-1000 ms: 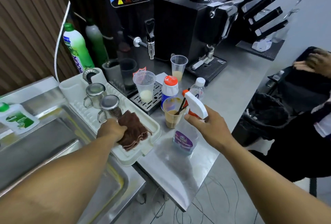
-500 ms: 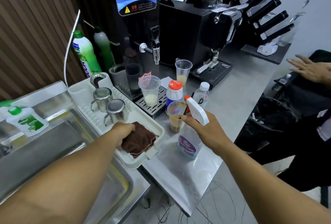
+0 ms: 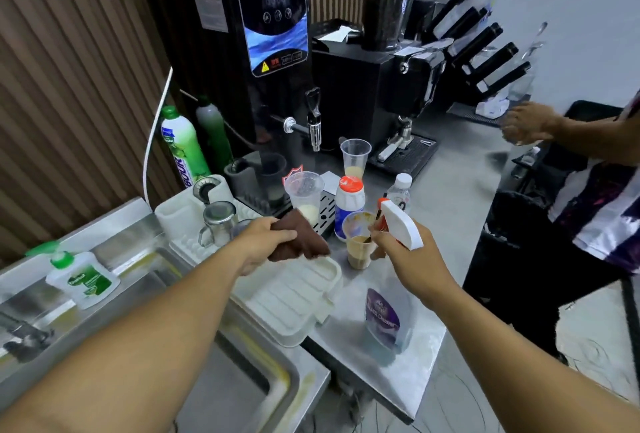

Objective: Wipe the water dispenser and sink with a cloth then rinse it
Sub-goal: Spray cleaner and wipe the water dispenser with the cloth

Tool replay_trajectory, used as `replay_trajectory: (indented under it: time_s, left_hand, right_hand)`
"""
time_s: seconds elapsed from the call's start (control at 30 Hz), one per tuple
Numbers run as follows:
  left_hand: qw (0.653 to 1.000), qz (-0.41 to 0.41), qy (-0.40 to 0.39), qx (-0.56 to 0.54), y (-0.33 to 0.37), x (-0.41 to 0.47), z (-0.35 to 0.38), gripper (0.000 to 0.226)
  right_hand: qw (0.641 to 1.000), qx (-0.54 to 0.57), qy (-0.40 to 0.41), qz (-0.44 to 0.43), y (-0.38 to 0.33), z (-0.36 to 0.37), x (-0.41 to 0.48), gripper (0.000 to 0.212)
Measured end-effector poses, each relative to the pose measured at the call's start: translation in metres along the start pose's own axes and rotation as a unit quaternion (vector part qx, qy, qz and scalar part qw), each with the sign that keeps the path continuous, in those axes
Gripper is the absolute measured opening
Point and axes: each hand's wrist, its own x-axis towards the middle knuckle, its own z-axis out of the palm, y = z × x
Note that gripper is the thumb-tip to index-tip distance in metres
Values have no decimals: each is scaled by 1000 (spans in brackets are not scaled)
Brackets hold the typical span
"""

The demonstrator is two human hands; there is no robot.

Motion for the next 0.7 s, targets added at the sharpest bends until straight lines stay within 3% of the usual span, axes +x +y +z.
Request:
replay_trajectory:
  time_s: [0.13,0.27,0.37,0.53,0.7]
  left_hand:
    - [999,53,-6,-1,31,-8,-17,20]
    - [996,36,-37,-69,49,-13,-29,32]
    - [990,44,-48,-128,62,-20,-36,36]
    - [982,30,-61,-174,71,-27,-44,38]
    - [982,18,-105,-157,81,-32,-52,41]
  right_hand:
    - [999,33,-24,-30,-20,12,-11,14]
    - [994,46,-89,-33,-30,26,-16,9]
    - [992,-1,-114,-50,-38,39,-17,23]
    - [986,-42,-142,-78,-46,49,-18,6]
    - [980,-74,-156,-100,-59,54,-17,26]
